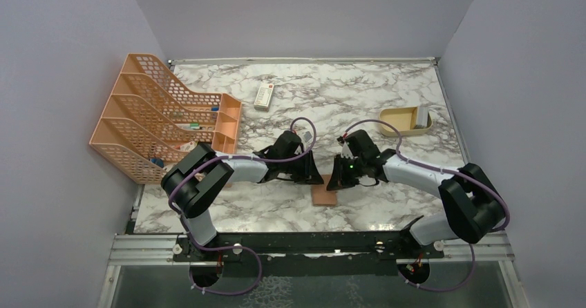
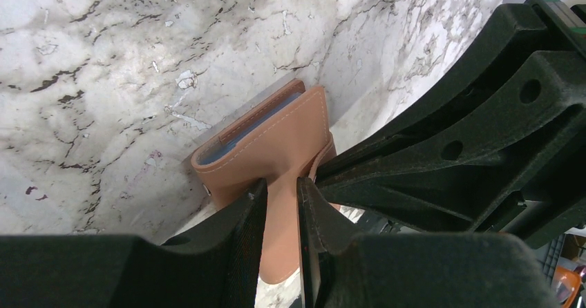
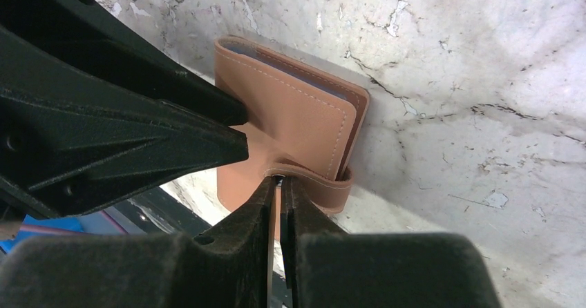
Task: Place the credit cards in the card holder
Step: Close the card holder at the center of the board.
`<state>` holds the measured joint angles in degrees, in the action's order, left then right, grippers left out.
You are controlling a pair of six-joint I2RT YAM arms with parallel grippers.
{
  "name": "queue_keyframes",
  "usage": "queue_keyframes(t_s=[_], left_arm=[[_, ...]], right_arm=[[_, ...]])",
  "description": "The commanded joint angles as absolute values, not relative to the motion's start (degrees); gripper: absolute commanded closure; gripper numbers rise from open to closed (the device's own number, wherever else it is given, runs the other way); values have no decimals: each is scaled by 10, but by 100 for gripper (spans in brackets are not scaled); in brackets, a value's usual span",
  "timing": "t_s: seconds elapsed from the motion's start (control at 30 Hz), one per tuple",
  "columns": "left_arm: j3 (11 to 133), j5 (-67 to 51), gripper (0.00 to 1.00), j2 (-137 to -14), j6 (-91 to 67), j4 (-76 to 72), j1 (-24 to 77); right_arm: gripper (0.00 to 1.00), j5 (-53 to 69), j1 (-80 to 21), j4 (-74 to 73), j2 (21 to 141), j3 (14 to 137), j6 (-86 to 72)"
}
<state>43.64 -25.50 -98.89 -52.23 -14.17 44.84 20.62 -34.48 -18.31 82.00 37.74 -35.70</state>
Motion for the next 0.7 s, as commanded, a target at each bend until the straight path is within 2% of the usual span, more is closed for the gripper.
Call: queue_keyframes(t_s=[0.0, 0.67], left_arm=[[420, -242, 74, -989, -523, -146, 452], [415, -272, 75, -986, -519, -171, 445]], right_arm=[[92, 142, -347, -226, 862, 380, -331], [94, 19, -386, -352, 968, 446, -350]])
